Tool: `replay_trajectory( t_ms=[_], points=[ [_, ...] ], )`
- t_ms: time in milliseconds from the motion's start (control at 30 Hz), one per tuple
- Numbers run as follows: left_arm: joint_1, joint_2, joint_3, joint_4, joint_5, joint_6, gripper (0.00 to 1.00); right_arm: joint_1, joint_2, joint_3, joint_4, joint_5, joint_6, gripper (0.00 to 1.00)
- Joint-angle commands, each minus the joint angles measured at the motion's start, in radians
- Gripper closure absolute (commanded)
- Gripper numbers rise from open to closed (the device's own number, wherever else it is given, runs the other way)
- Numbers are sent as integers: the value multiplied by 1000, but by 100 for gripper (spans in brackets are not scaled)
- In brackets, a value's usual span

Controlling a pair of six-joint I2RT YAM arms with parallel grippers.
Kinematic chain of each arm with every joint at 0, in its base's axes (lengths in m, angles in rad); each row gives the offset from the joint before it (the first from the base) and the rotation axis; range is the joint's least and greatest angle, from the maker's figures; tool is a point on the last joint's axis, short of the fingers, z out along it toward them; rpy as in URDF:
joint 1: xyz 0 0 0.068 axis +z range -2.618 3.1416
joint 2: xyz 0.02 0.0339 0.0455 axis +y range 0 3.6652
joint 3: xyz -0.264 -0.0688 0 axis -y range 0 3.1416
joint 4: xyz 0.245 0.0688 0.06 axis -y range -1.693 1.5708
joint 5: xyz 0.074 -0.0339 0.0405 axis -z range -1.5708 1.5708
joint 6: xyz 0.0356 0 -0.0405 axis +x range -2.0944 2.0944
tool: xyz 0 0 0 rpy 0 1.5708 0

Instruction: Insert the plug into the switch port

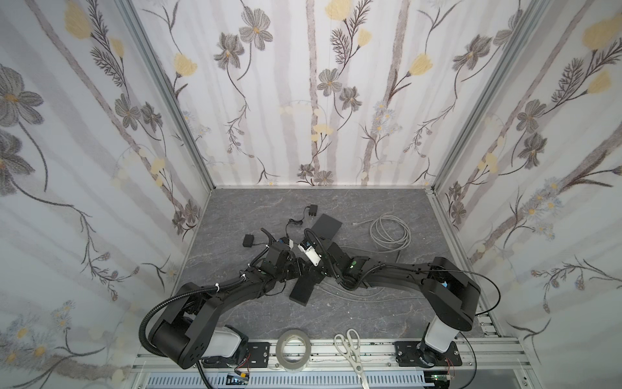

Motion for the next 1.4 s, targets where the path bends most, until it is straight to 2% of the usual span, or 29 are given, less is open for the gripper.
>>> replay_trajectory(
  t_ms=[0, 133, 233, 300, 367, 500, 700, 900, 1033, 1233, 1367],
  points=[
    [9, -56, 18, -93, -2, 37, 52, -7, -82, -86, 109, 69, 33, 90],
    [12, -126, 14, -140, -14, 59, 50, -3, -199, -215, 98, 23, 47, 82],
    [10, -127, -14, -139, -25, 61, 47, 20, -234, -286, 65, -30, 52, 79],
    [11, -113, -44, -110, -25, 47, 42, 52, -241, -311, 52, -26, 52, 74],
    [11, -98, -84, -64, -13, 29, 41, 86, -232, -320, 36, -8, 50, 69],
    [11, -89, -123, -15, 0, 17, 40, 99, -194, -326, 49, 4, 53, 69],
    [10, -63, -127, 9, 29, 30, 43, 99, -134, -310, 52, 25, 56, 75],
    [11, -43, -132, 25, 44, 49, 44, 96, -88, -290, 19, 62, 48, 75],
    [11, -21, -122, 8, 47, 59, 45, 93, -88, -295, 9, 91, 47, 72],
    [11, 24, -112, 19, 66, 54, 46, 84, -50, -273, -5, 57, 31, 71],
    [11, 66, -101, 26, 82, 46, 53, 84, -21, -262, 5, 33, 21, 75]
  ],
)
